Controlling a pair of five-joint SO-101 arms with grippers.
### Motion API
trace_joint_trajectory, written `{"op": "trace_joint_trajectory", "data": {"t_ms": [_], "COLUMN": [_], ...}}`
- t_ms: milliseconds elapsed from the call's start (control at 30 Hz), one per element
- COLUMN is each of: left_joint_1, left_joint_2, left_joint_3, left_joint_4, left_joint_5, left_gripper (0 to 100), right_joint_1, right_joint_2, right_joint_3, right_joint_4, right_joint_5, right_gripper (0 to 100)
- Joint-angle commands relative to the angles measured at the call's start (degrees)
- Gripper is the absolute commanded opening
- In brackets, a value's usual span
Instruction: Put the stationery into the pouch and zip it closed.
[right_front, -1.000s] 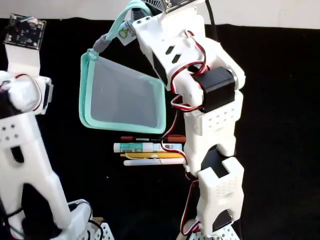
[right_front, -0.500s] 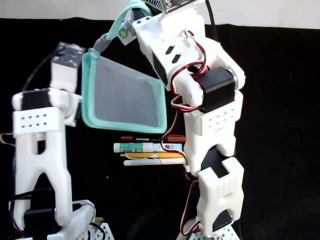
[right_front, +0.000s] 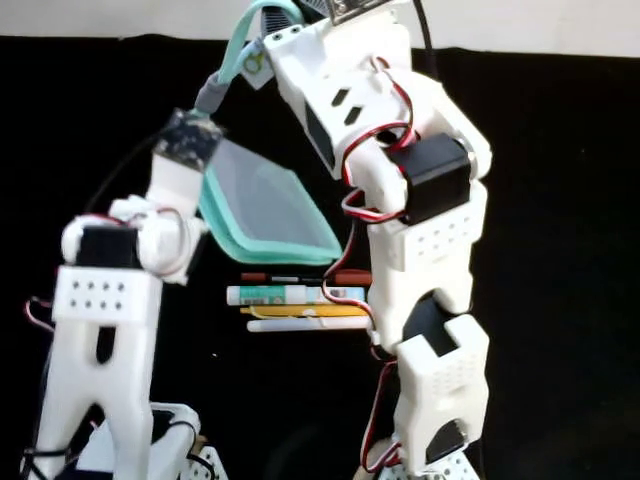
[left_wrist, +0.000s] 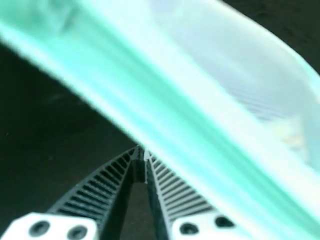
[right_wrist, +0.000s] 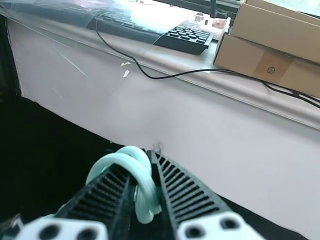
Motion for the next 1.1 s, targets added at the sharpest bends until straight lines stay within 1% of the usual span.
{"op": "trace_joint_trajectory", "data": {"t_ms": [0, 67, 133, 267, 367, 633, 733, 867, 1000, 1067], "left_joint_1": [5.6, 8.1, 10.2, 13.0, 14.3, 18.4, 20.5, 23.1, 23.6, 23.6], "left_joint_2": [-3.2, -3.2, -2.3, 1.9, 6.0, 18.0, 23.4, 29.2, 32.4, 33.1], "left_joint_3": [1.1, 0.9, 0.7, 0.7, -2.1, -14.9, -19.5, -22.5, -24.0, -24.8], "left_joint_4": [-0.6, -1.1, -3.6, -7.3, -9.1, -9.3, -9.1, -9.1, -9.4, -9.4], "left_joint_5": [0.4, 0.4, 0.4, 0.5, 0.5, 0.7, 2.8, 2.9, 2.9, 2.9], "left_gripper": [3, 3, 3, 3, 3, 3, 3, 3, 3, 3], "right_joint_1": [0.4, 0.0, -1.4, -3.6, -5.0, -5.3, -5.3, -5.3, -5.5, -6.8], "right_joint_2": [-0.2, -0.3, -0.4, -0.4, -0.4, -0.5, -0.5, -0.6, -0.7, -0.7], "right_joint_3": [-0.6, -0.6, -0.6, -0.6, -0.4, -0.7, -0.7, -0.7, -0.7, -0.7], "right_joint_4": [-2.6, -2.9, -2.8, -2.6, -2.5, -2.8, -2.9, -3.3, -4.7, -5.2], "right_joint_5": [-0.6, -0.6, -0.6, -0.5, -0.4, -0.3, -0.3, -0.2, -0.2, -0.2], "right_gripper": [0.8, 0.8, 0.8, 0.8, 0.8, 0.8, 0.8, 0.8, 0.8, 0.8]}}
